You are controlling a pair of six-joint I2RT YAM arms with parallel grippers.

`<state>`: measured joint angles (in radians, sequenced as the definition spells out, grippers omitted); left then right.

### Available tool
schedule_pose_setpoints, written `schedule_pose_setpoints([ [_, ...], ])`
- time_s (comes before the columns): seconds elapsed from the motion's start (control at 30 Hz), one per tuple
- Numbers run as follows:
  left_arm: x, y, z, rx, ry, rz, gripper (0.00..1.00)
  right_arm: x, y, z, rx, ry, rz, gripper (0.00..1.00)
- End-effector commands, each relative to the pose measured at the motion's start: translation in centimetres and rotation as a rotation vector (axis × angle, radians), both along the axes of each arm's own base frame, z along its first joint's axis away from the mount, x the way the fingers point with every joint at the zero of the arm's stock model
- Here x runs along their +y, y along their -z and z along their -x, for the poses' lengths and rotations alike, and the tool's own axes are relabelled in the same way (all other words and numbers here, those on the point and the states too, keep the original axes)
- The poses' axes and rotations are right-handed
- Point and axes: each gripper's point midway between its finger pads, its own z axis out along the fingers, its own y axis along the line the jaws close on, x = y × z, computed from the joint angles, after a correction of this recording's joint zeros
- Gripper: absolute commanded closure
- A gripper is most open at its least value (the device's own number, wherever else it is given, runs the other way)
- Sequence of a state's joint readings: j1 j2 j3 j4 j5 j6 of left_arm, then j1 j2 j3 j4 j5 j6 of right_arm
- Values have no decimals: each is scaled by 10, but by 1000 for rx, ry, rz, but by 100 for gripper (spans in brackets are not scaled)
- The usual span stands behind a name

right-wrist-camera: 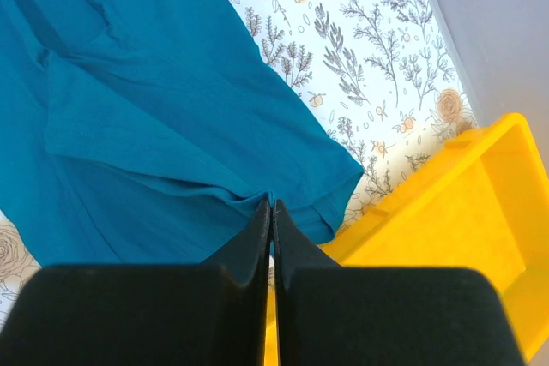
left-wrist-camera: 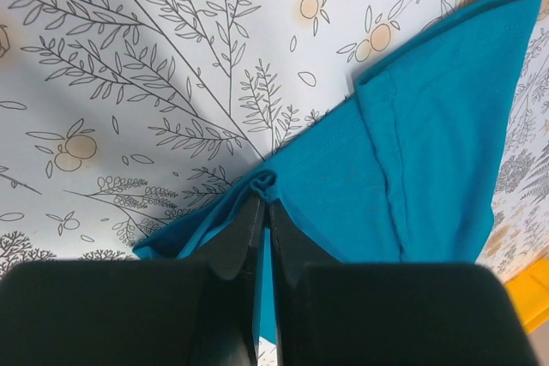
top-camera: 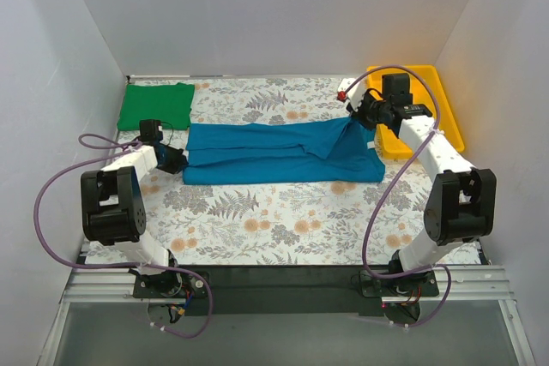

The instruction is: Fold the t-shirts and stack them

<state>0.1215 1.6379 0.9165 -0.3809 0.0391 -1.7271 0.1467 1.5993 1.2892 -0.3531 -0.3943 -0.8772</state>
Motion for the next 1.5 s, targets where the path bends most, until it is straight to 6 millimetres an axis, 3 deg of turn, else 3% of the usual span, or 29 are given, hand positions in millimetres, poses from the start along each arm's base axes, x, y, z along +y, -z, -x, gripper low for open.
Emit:
schedule_pose_setpoints([
  [0.0,5,-14,-14,-47,5,-15,100,4,-20,-16,-58,14,-17,99],
  [0.07,2,-15,-15,-53,22,-8,96,4,-19,-16,-55,16,-16,99],
  [0.13,1,-18,-19,-68,38,-9,79,4,-17,-17,-49,16,-14,99],
  [0.17,1,-19,-18,-72,43,-6,64,4,-16,-18,-47,18,-13,99],
  [0.2,0,-21,-19,-80,49,-8,56,4,-14,-17,-42,18,-13,99],
  [0.27,0,-29,-19,-121,65,-20,40,4,-13,-18,-40,17,-12,99],
  [0.3,0,-33,-20,-138,69,-28,37,5,-12,-18,-38,17,-12,99],
  [0.47,0,-75,-23,-294,138,-78,34,5,-8,-21,-34,19,-5,99],
  [0.63,0,-107,-11,-398,189,-138,33,8,-4,-26,-26,20,0,99],
  [0.97,-12,-113,23,-453,250,-146,32,13,5,-40,-13,31,19,98],
  [1.47,-16,-108,39,-450,303,-163,32,23,12,-52,-7,33,35,98],
])
